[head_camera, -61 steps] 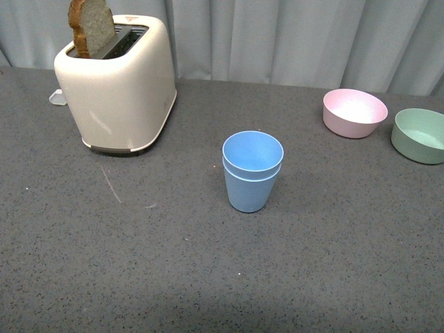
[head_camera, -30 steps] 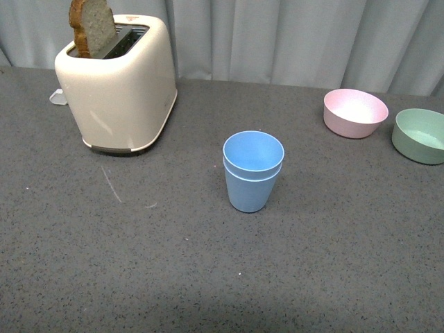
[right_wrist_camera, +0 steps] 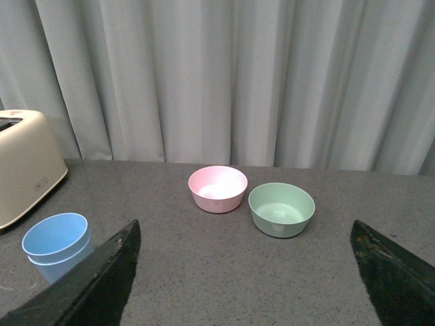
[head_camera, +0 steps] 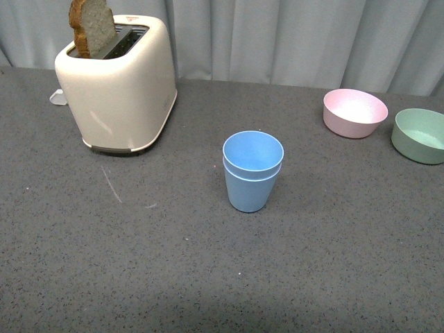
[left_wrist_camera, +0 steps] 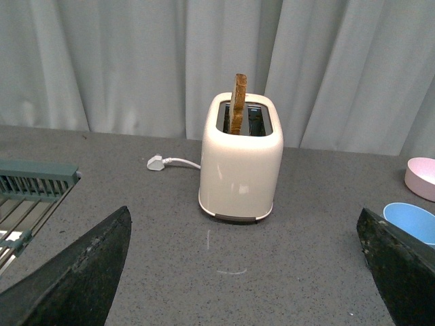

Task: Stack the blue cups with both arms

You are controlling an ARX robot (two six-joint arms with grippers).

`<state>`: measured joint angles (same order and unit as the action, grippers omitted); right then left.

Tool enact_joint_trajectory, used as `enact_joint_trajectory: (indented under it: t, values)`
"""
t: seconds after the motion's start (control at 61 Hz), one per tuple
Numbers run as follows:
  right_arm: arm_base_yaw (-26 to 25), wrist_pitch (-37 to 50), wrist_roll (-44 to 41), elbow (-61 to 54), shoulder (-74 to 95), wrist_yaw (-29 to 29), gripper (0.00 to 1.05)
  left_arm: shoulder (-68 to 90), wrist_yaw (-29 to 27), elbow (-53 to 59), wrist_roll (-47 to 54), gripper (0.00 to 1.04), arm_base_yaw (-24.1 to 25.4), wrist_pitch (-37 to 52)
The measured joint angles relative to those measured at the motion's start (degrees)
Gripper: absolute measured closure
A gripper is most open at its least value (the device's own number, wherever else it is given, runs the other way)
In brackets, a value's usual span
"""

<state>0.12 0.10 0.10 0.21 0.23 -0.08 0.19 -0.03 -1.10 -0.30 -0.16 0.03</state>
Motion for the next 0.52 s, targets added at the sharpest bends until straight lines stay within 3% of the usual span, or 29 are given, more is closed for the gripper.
enact_joint_trajectory:
  t: [0.525]
  values:
    - [0.0,0.0,0.0,0.0,0.0,0.0,0.10,0.0,0.0,0.0,0.0,0.07,0.0,0.0]
